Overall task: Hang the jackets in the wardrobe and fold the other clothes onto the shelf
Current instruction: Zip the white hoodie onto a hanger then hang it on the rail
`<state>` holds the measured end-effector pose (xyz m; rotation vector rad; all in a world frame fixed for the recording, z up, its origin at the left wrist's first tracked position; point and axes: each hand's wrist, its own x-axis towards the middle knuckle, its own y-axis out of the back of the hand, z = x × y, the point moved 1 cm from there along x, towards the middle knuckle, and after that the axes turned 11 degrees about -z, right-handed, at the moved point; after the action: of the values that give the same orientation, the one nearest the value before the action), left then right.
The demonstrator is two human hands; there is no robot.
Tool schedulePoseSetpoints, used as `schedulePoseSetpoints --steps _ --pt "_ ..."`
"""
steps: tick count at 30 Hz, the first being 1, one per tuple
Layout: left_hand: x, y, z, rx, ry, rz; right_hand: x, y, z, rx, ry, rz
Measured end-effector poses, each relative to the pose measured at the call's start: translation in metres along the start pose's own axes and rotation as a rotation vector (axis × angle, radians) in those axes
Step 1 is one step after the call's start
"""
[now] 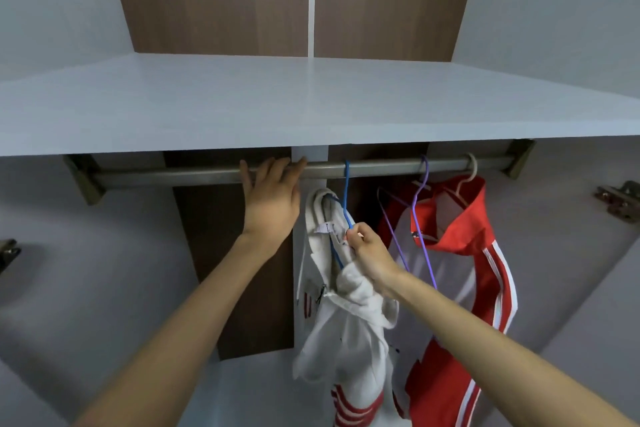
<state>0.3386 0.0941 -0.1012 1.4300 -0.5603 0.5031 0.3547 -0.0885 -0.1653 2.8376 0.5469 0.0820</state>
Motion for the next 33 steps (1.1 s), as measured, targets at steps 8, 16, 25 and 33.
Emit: schedulePoseSetpoints --steps 8,16,25,33 --pt "-0.003 -0.003 0.007 -0.015 0.015 0.035 -0.02 0.051 -0.005 -0.84 0.132 0.305" --pt "-0.007 -0.003 0.016 -0.03 0.041 -0.051 -0.016 0.095 0.019 -0.561 -0.211 0.286" --pt "-0.008 0.001 0.014 -0.004 0.034 -0.159 -0.015 0.092 0.004 -0.527 0.021 0.435" --pt "-0.021 0.017 0.052 -0.043 0.038 -0.295 -0.057 0.108 -0.019 -0.476 0.019 0.407"
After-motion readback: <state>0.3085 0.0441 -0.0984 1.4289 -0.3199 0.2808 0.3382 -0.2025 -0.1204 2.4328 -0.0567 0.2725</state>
